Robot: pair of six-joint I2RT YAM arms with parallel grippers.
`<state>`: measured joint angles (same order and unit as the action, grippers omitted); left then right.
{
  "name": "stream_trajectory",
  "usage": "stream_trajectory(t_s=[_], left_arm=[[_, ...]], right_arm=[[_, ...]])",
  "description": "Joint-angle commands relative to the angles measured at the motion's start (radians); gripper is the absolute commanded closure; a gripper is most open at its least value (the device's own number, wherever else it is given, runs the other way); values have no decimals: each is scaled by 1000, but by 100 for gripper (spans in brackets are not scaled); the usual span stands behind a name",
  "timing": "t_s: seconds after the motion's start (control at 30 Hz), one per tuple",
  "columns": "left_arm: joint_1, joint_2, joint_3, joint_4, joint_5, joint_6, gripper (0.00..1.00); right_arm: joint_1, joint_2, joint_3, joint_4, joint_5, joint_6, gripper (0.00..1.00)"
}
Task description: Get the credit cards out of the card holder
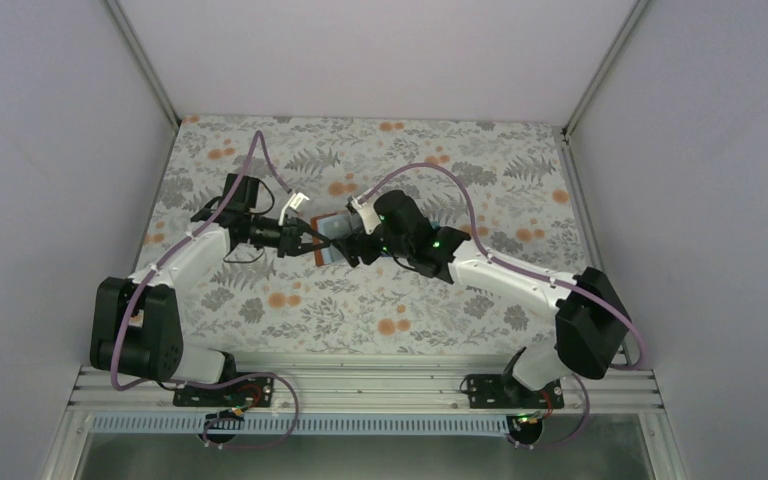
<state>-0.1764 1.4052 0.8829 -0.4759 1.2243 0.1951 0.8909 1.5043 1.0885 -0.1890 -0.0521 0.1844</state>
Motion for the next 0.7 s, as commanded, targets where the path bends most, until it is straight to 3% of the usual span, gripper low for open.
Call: stream_trajectory(t_s=[0.0,0.17,0.53,0.67], left_arm=[[-10,-8,7,35,94,30,97],[-9,-4,4,44,68,23,98],[-9,-12,3,40,76,25,97],[-10,-13,-2,35,97,35,98]], right_arm=[[41,-51,-79,91,-138,-103,10],[41,-109,-128,112,-78,-97,10],[46,19,-24,78,48,-11,15],[45,24,-23,76,54,-2,29]])
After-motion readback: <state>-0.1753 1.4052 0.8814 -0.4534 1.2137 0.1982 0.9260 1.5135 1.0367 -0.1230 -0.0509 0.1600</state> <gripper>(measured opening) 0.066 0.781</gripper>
